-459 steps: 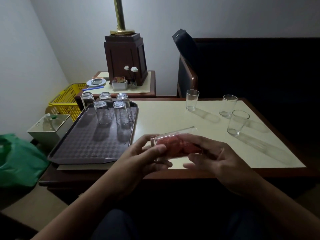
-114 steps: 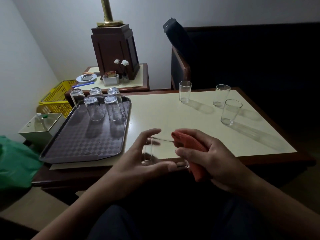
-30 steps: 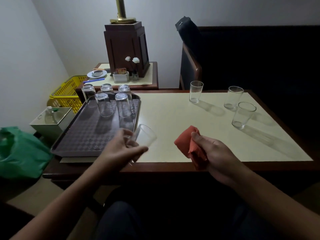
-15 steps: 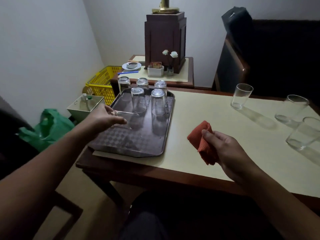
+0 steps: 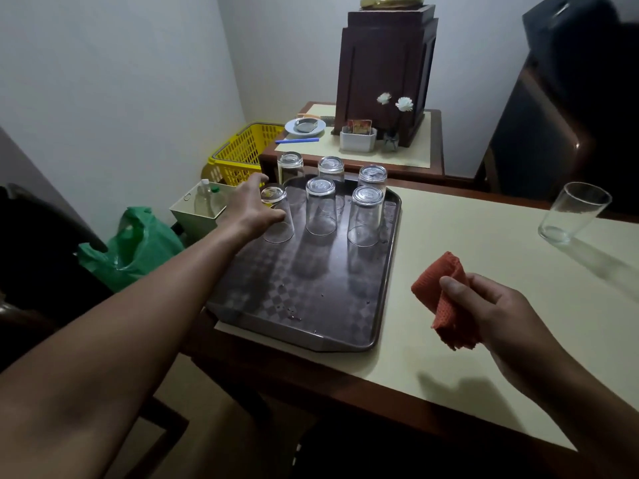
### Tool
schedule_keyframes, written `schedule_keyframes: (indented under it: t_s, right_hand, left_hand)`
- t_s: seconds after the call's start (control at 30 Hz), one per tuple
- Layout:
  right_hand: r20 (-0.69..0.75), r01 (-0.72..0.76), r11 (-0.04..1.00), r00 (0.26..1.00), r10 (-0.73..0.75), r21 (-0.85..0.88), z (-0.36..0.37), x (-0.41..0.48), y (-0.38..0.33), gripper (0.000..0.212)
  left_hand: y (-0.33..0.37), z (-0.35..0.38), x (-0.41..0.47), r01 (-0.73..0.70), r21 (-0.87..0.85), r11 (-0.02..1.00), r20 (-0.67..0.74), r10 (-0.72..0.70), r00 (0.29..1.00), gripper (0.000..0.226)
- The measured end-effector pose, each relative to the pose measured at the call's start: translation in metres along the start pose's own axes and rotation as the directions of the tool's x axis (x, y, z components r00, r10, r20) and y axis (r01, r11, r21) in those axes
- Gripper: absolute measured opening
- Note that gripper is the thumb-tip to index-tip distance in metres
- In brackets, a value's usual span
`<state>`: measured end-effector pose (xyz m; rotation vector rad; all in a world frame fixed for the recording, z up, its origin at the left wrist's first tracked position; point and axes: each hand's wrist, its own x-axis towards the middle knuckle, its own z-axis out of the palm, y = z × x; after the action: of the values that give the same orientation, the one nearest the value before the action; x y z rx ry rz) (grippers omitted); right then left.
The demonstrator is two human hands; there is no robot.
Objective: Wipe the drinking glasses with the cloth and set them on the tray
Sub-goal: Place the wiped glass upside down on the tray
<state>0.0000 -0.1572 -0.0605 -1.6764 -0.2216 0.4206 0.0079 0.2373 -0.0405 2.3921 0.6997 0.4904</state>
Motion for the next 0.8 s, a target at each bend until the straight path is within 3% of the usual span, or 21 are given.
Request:
schedule_keyframes:
  t_s: [0.27, 0.43, 0.63, 0.8]
  right_hand:
    - [-0.009, -0.008, 1.0, 1.0, 0.008, 0.002, -0.004, 0.016, 0.003, 0.023]
    - [0.005, -0.01, 1.0, 1.0, 0.01, 0.011, -0.006, 0.017, 0.005, 0.023]
    - [-0.019, -0.045, 0.999, 0.999, 0.045, 0.026, -0.033, 0.011, 0.008, 0.032]
    - [-0.112, -0.023, 0.998, 0.993, 0.03, 0.065, -0.074, -0.014, 0.004, 0.021]
  left_hand:
    - [-0.002, 0.01, 0.03, 0.0, -0.028, 1.0, 0.01, 0.0, 1.0, 0.074]
    - [-0.004, 0.011, 0.027, 0.003, -0.001, 1.0, 0.002, -0.003, 1.0, 0.094]
    - [0.02, 0.023, -0.034, -0.164, -0.033, 0.986, -0.24, 0.151, 0.959, 0.047]
    - [0.079, 0.051, -0.092, -0.381, -0.096, 0.92, -0.088, 0.373, 0.924, 0.029]
